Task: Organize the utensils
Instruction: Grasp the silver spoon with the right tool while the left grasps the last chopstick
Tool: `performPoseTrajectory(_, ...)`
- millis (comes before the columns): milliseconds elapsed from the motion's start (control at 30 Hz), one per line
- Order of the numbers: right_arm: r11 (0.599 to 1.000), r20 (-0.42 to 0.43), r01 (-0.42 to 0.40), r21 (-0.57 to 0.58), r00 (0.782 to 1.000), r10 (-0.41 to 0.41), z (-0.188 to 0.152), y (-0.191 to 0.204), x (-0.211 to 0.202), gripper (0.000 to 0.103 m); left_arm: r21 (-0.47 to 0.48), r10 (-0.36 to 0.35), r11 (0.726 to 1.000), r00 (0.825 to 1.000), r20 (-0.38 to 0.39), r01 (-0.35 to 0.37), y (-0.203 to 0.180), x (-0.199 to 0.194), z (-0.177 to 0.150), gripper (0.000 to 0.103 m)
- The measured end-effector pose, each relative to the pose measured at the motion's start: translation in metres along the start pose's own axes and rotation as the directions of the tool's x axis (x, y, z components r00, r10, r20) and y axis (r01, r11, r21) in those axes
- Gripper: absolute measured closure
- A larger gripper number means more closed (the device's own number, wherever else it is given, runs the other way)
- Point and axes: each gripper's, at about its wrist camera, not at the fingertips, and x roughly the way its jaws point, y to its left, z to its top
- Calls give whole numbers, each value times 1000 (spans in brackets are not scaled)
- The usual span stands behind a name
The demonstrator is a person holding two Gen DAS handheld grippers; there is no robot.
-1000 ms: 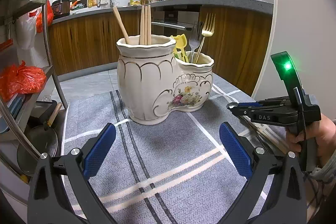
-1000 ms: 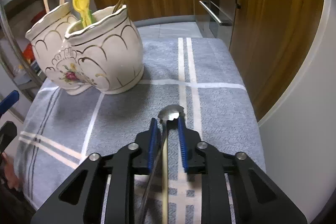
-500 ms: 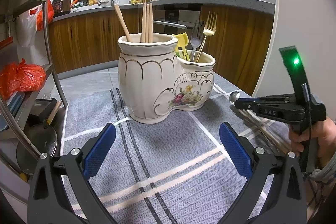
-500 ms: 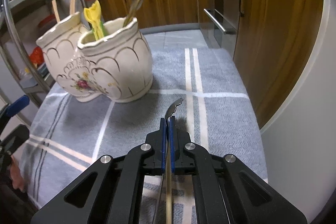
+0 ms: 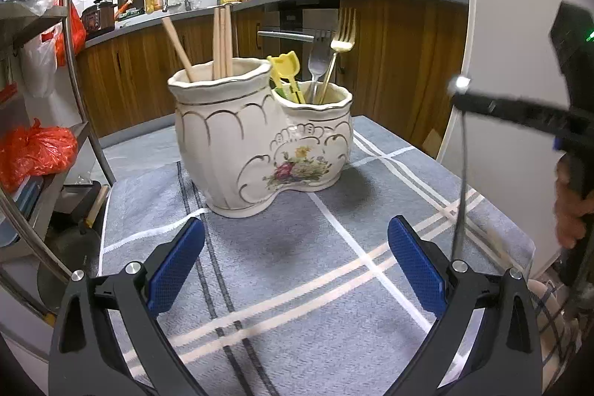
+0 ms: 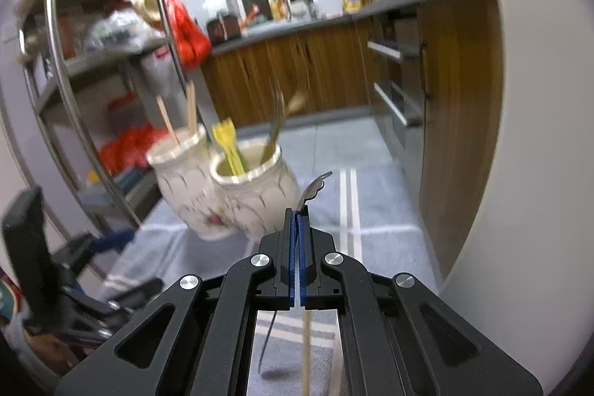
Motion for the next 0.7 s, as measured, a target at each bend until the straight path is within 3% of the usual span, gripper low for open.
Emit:
performPoseTrajectory(267,1000,108,-4,10,994,3,12,-8,-28,101,28,-13,1000,1000,-23,14,-25,3,3,6)
performPoseTrajectory(700,997,-16,41,66,999,-40,-12,-33,3,101,-7,-44,999,998,-55,44,-28,9,-3,6)
